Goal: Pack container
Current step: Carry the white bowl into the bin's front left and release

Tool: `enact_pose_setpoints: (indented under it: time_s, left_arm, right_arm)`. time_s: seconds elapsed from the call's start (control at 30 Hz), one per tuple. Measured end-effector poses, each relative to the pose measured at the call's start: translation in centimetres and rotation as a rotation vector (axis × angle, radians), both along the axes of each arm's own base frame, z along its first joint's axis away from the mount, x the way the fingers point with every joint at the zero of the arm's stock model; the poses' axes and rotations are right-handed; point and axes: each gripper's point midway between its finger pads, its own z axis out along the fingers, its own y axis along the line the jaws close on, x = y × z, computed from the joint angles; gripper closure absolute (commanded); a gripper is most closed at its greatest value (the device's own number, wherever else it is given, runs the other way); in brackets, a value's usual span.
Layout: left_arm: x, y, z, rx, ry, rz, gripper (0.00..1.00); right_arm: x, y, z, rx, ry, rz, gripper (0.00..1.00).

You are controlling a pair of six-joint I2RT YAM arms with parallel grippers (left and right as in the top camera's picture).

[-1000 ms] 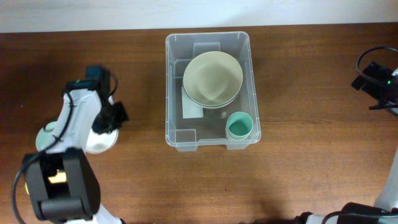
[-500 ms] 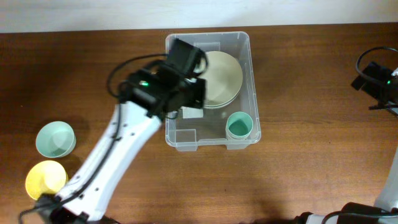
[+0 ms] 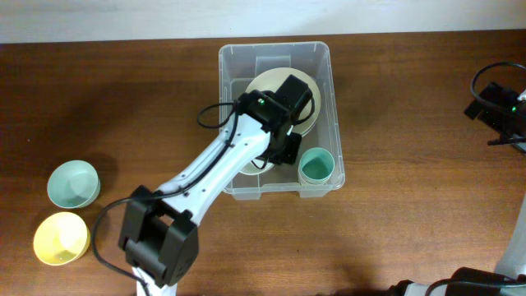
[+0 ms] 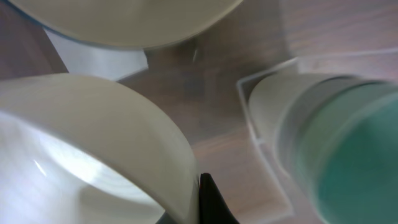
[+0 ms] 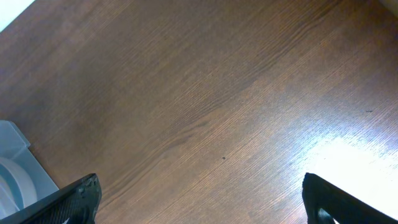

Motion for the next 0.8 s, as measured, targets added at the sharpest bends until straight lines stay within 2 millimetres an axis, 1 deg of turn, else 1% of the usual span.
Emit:
enact_pose_setpoints:
  time_s: [0.1, 0.2, 0.23, 0.27, 0.3, 0.4, 0.57, 0.67, 0.7, 0.77, 0.8]
  left_arm:
    - [-0.5, 0.3, -1.6, 0.034, 0.052, 0.015, 0.99]
    - [-0.7, 0.4, -2.7, 0.052, 0.081, 0.025, 0.98]
    - [-0.8, 0.4, -2.9, 0.055, 0.086, 0.026, 0.91]
    - [-0.8, 0.5, -2.9, 0.057, 0.089, 0.029, 0.88]
    - [-0.8, 0.5, -3.0, 0.057, 0.091, 0.034, 0.74]
    - [-0.9, 0.5, -3.0, 0.058, 0.093, 0.039, 0.64]
    - [-1.4, 1.0, -3.0, 0.077, 0.117, 0.046, 0.63]
    - [-1.4, 1.7, -2.4, 0.086, 0.132, 0.058, 0.63]
    - [-1.1, 1.9, -1.9, 0.081, 0.124, 0.068, 0.63]
    - [0.2, 3.0, -0.1, 0.063, 0.086, 0.105, 0.61]
    - [1.0, 3.9, 1.2, 0.048, 0.056, 0.131, 0.51]
  right_arm:
    - [0.0, 0.0, 0.0, 0.000, 0.000, 0.000, 0.01]
    - [0.0, 0.0, 0.0, 0.000, 0.000, 0.001, 0.01]
    - [0.0, 0.0, 0.0, 0.000, 0.000, 0.000, 0.01]
    - [0.0, 0.0, 0.0, 0.000, 0.000, 0.000, 0.01]
    - [0.0, 0.0, 0.0, 0.000, 0.000, 0.000, 0.01]
    - [0.0, 0.0, 0.0, 0.000, 0.000, 0.000, 0.01]
    - [0.0, 0.0, 0.0, 0.000, 0.000, 0.000, 0.01]
    - [0.0, 0.0, 0.0, 0.000, 0.000, 0.000, 0.01]
    - [0.0, 0.0, 0.0, 0.000, 0.000, 0.000, 0.01]
    - [0.0, 0.0, 0.0, 0.000, 0.000, 0.000, 0.01]
    - [0.0, 0.0, 0.0, 0.000, 0.000, 0.000, 0.01]
